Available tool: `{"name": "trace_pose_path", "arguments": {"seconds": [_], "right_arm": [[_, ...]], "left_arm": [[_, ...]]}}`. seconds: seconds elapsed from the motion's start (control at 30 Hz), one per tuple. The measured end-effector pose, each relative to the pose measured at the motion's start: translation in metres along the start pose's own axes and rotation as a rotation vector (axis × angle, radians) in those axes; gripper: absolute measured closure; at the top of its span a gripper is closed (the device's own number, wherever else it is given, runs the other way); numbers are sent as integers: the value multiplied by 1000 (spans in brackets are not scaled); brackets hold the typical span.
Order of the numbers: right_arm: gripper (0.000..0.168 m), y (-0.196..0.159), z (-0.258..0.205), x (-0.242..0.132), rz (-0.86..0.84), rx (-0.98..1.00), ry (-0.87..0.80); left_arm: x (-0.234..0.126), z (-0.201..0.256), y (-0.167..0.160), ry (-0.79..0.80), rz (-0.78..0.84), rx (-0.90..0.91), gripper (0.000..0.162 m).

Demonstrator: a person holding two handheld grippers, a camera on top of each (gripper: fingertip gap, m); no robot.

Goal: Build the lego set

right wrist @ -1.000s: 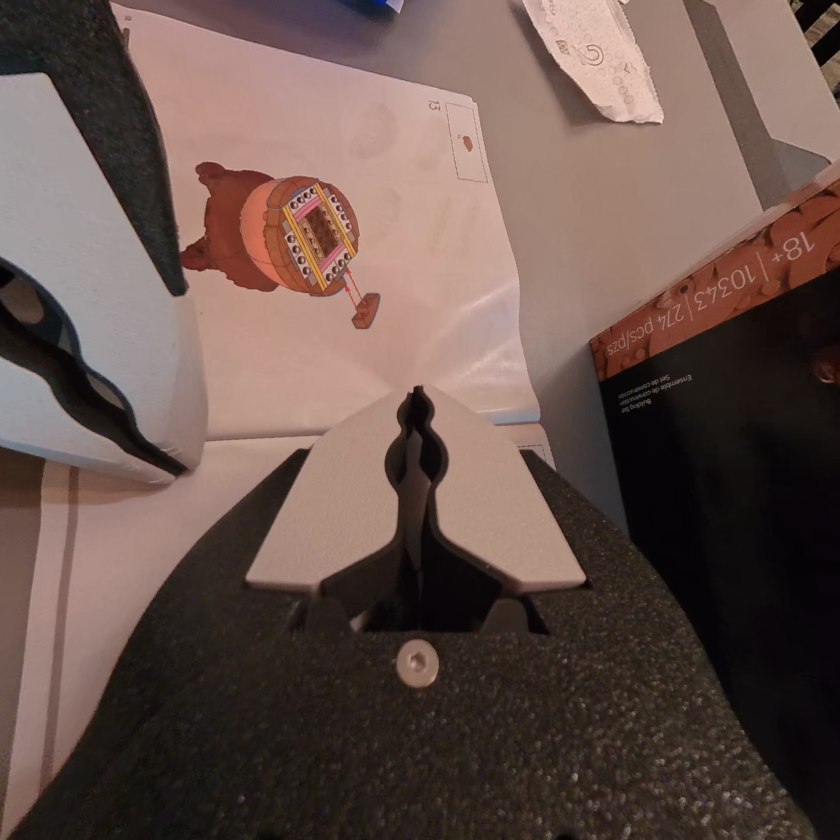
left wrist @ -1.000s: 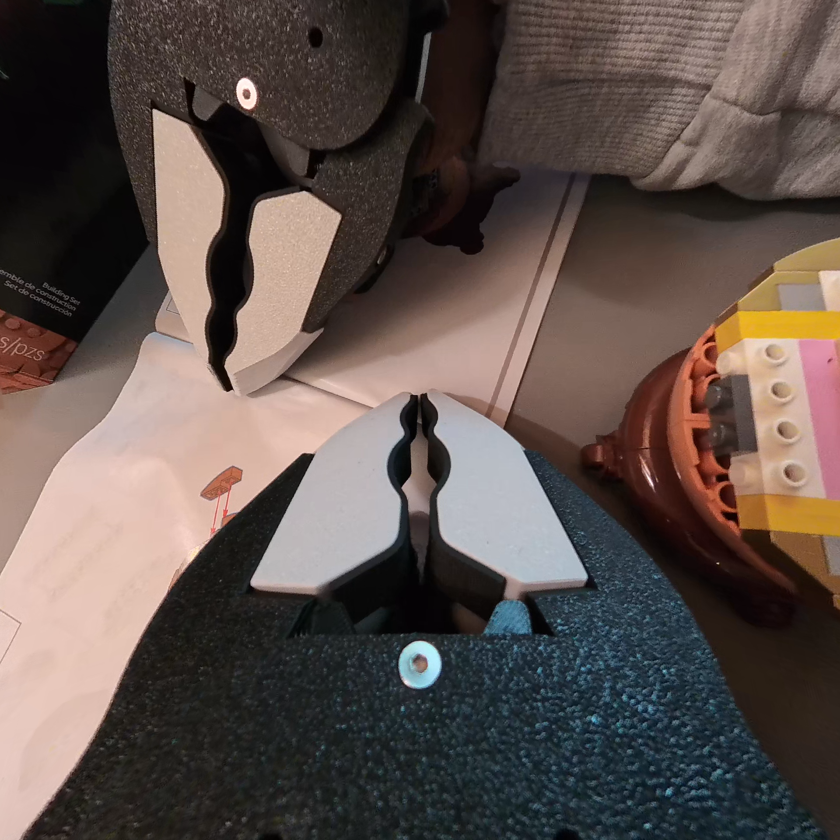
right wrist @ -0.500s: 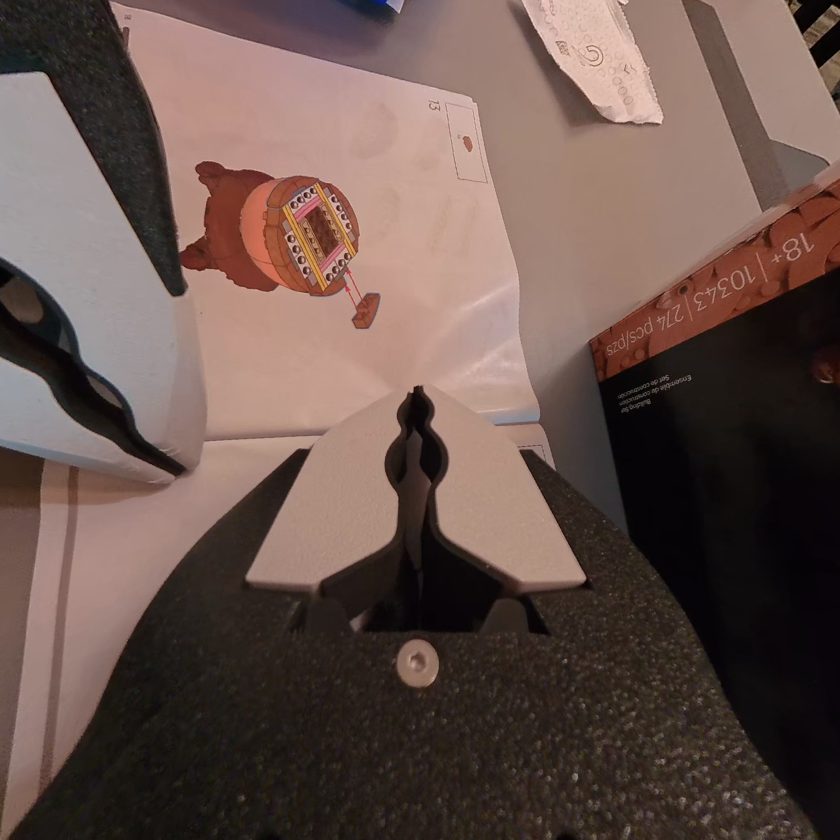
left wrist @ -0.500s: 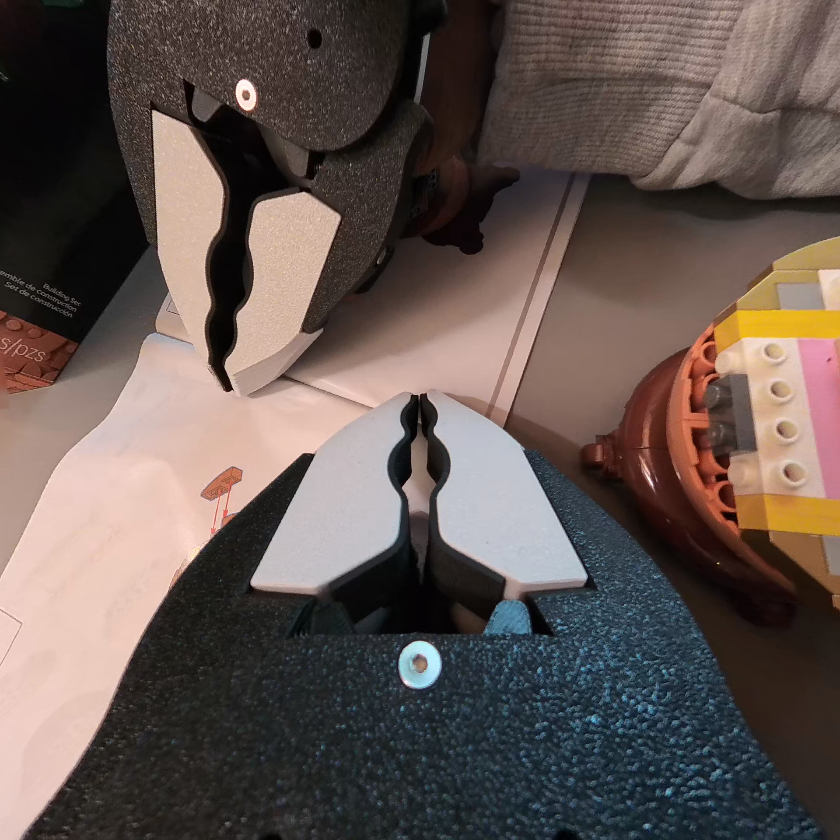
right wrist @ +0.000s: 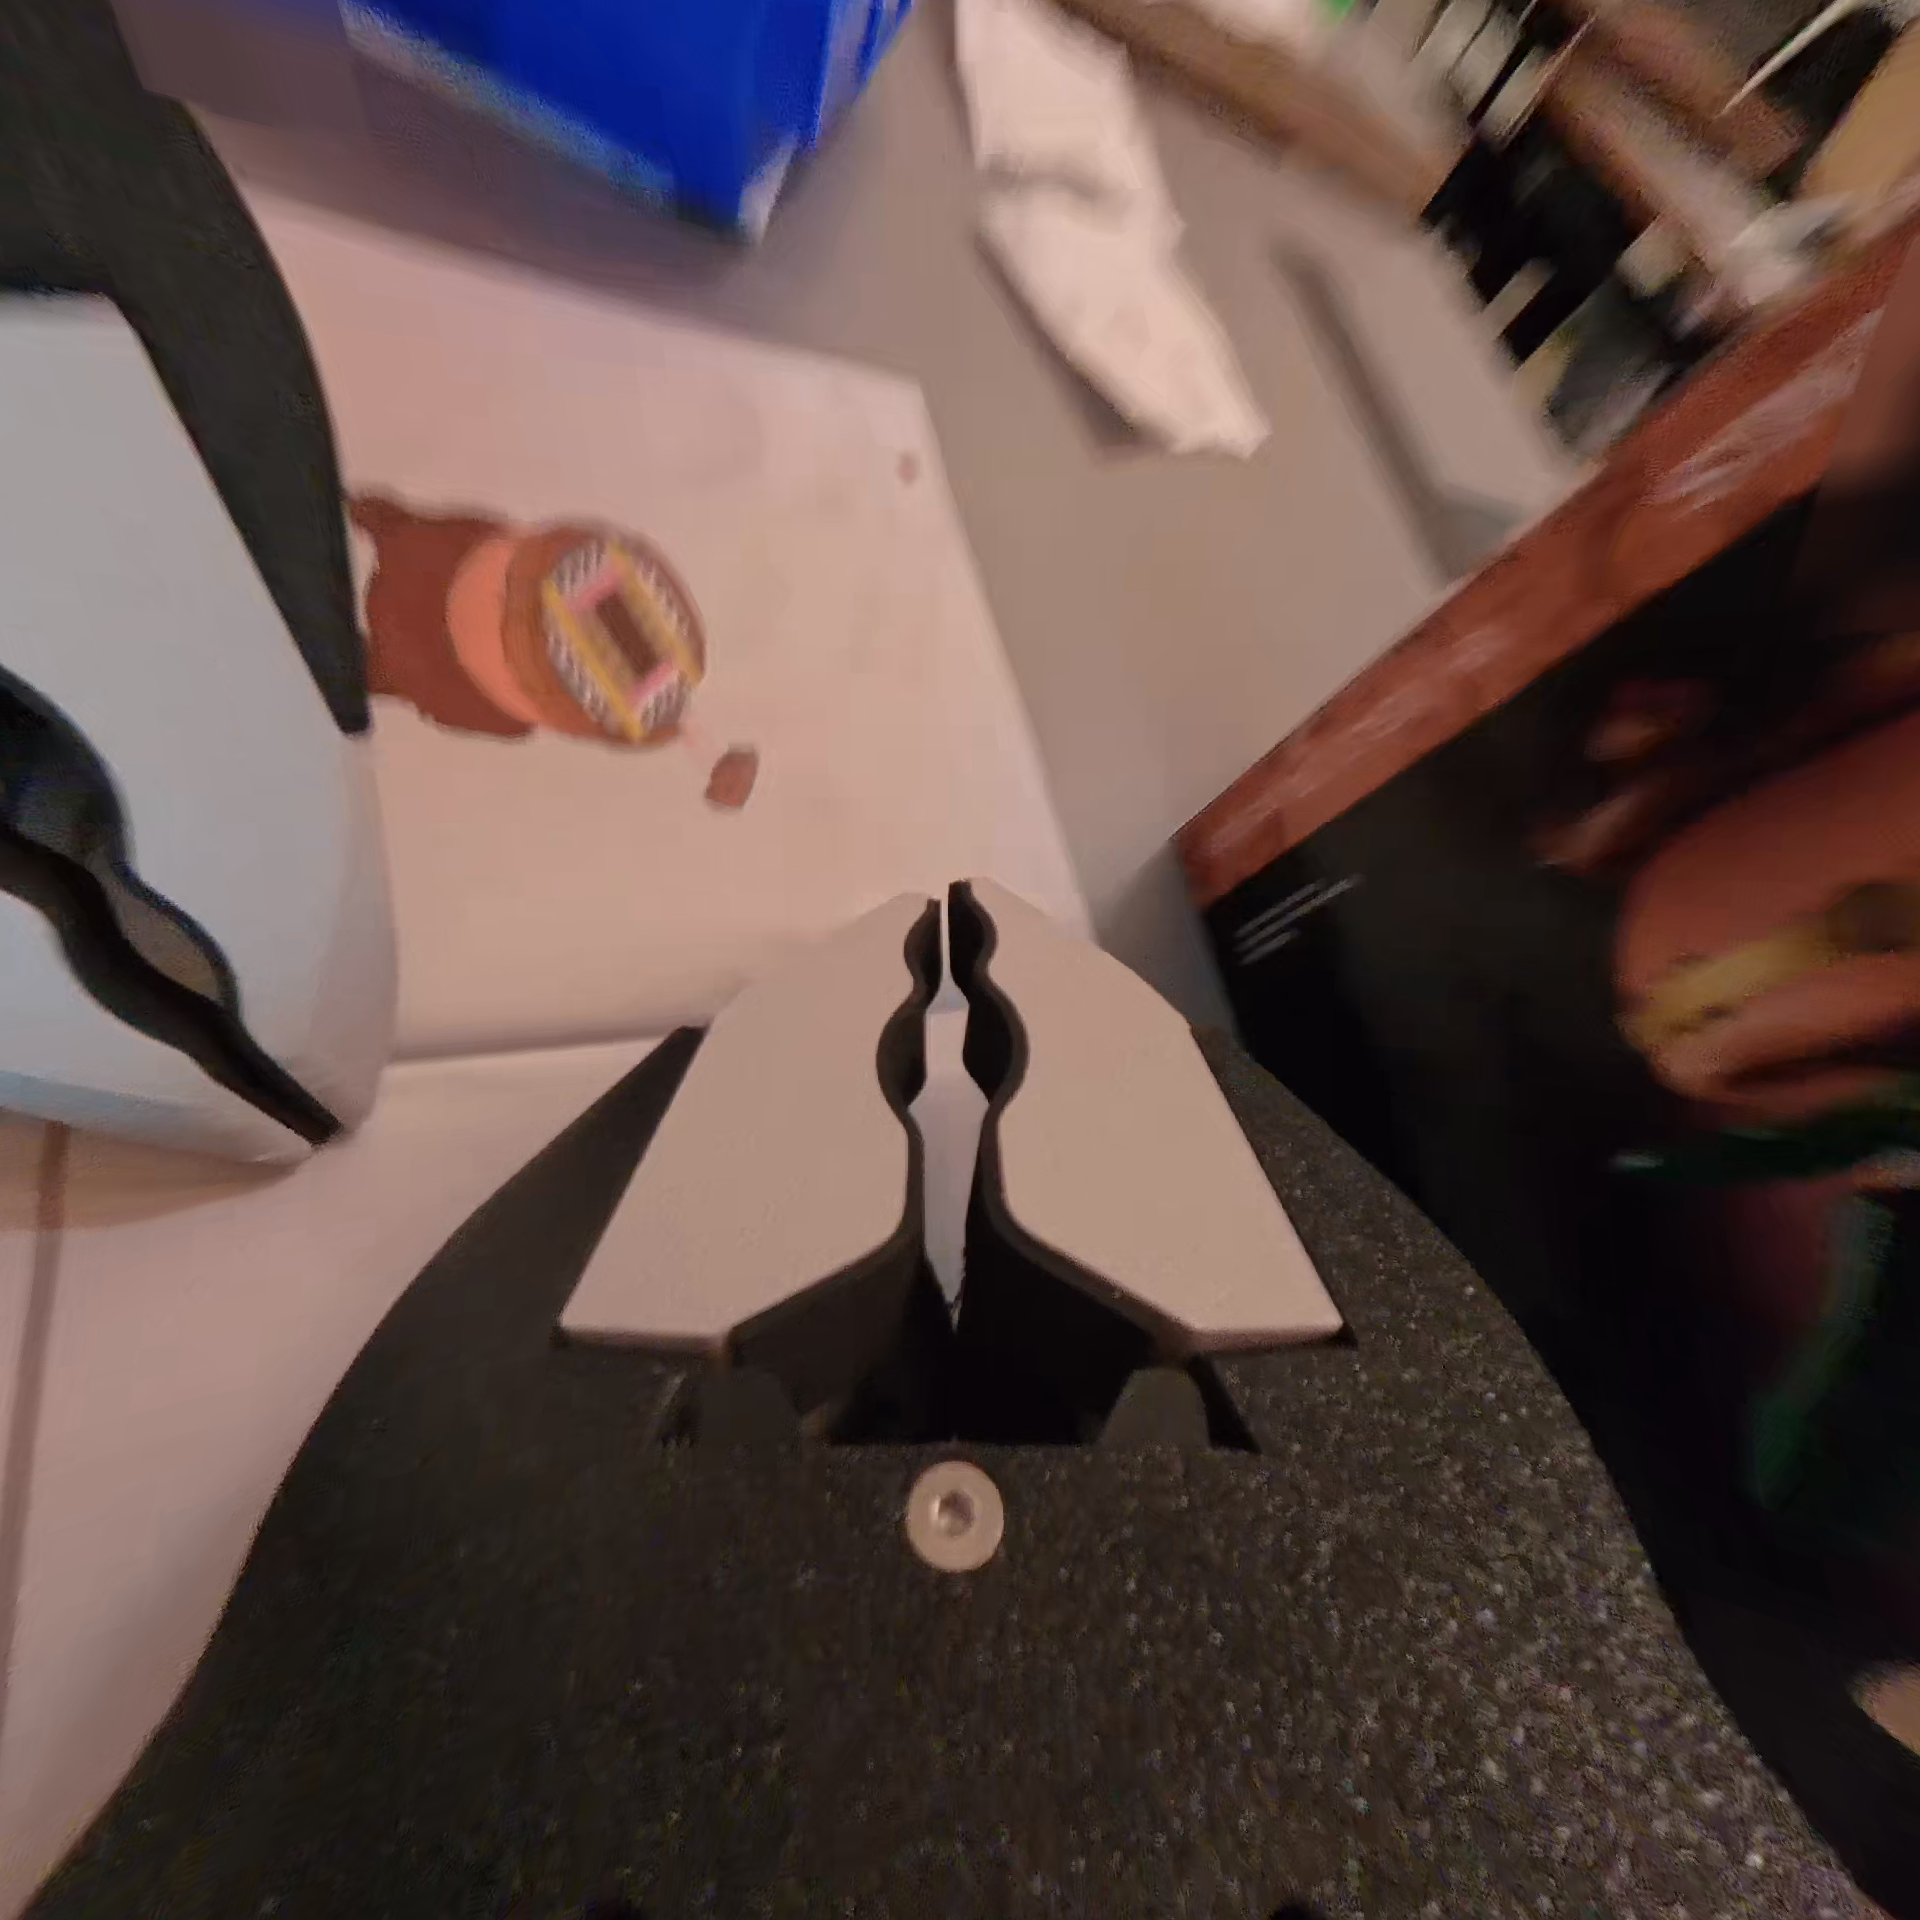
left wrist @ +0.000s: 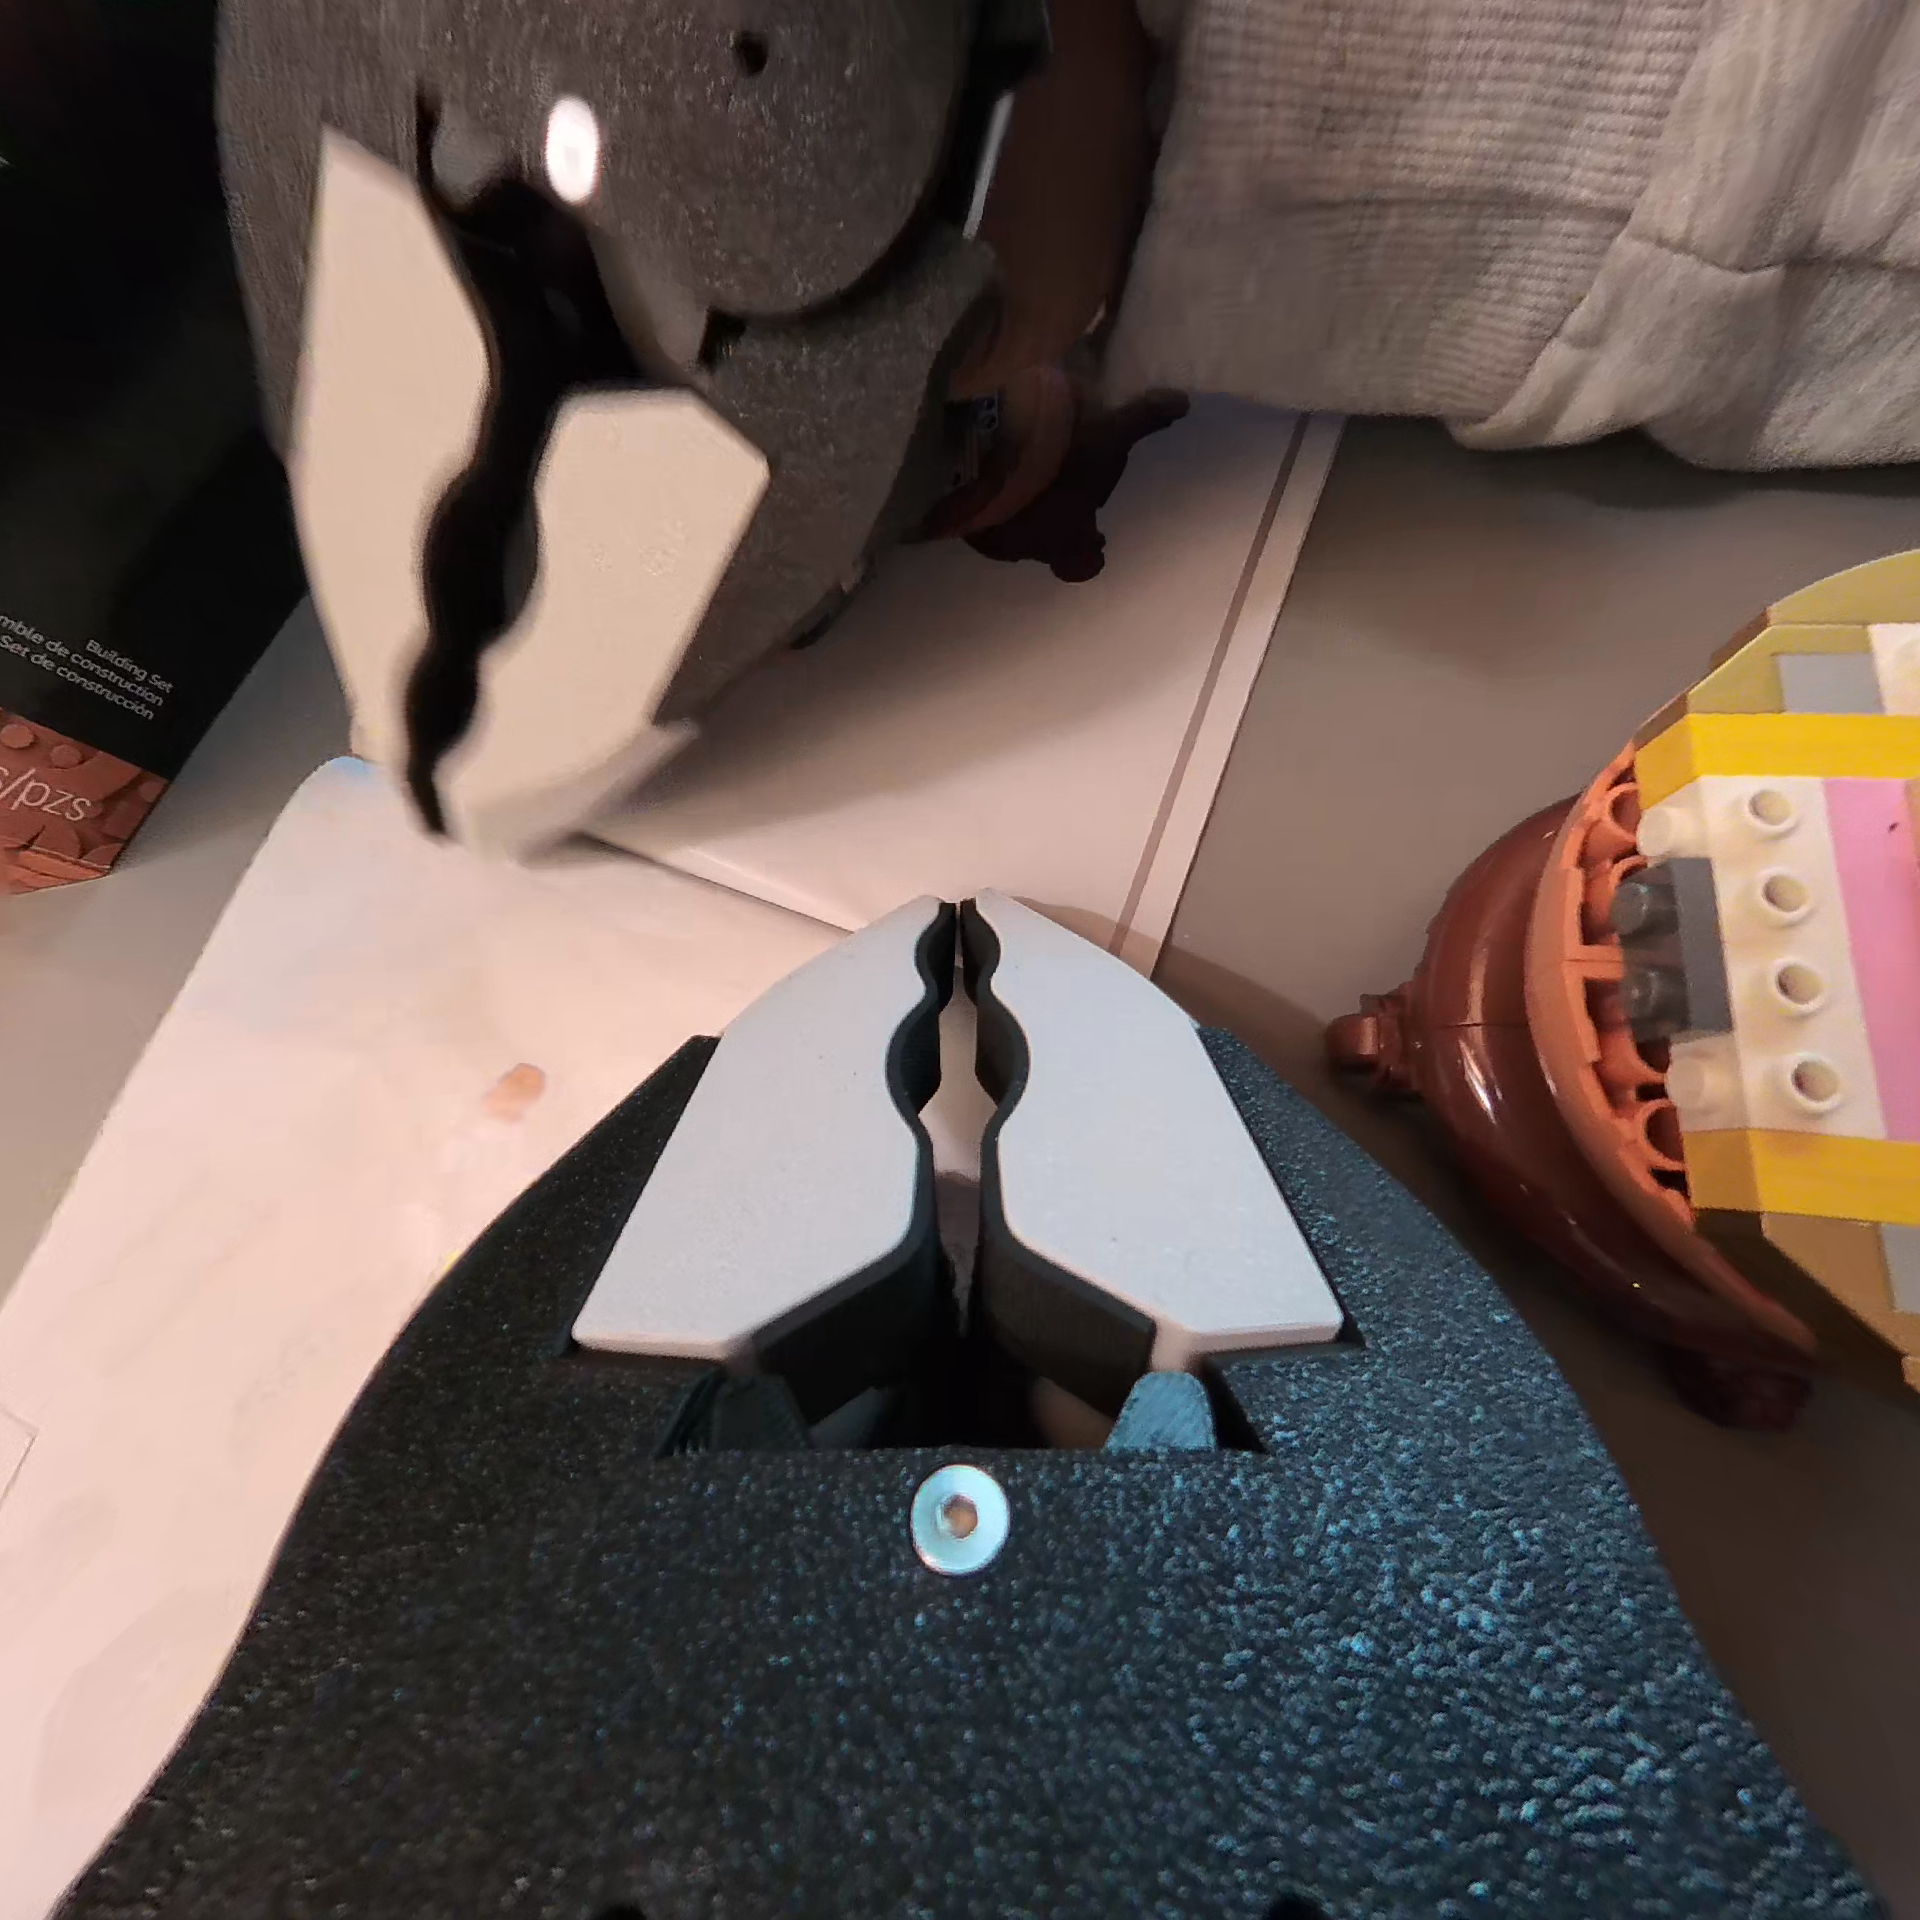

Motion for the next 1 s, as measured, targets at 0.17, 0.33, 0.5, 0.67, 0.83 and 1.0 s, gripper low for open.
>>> {"name": "trace_pose_path", "arguments": {"seconds": [0.17, 0.33, 0.5, 0.67, 0.83, 1.0], "right_arm": [[163, 54, -9, -87, 235, 13, -238], [148, 59, -57, -219, 205, 61, -389], [145, 24, -61, -367, 126, 234, -589], [144, -40, -21, -429, -80, 338, -522], [153, -77, 67, -405, -339, 243, -94], [157, -136, 118, -346, -848, 172, 253]], "left_arm": [[0, 0, 0, 6, -1, 7, 161], [0, -4, -1, -46, 8, -54, 161], [0, -5, -1, -64, 11, -74, 161], [0, -4, -1, -51, 8, -60, 160], [0, -3, -1, -30, 5, -40, 160], [0, -5, -1, -48, 8, -64, 159]]}}
Point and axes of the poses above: each gripper's, where its closed fingertips meet, x out along the fingers, y out of its top, z = x × y across the jaws, the point moved 8 cm from there along -x, back along the fingers, and after that the axes turned 11 degrees about x, right-handed, at the moved point
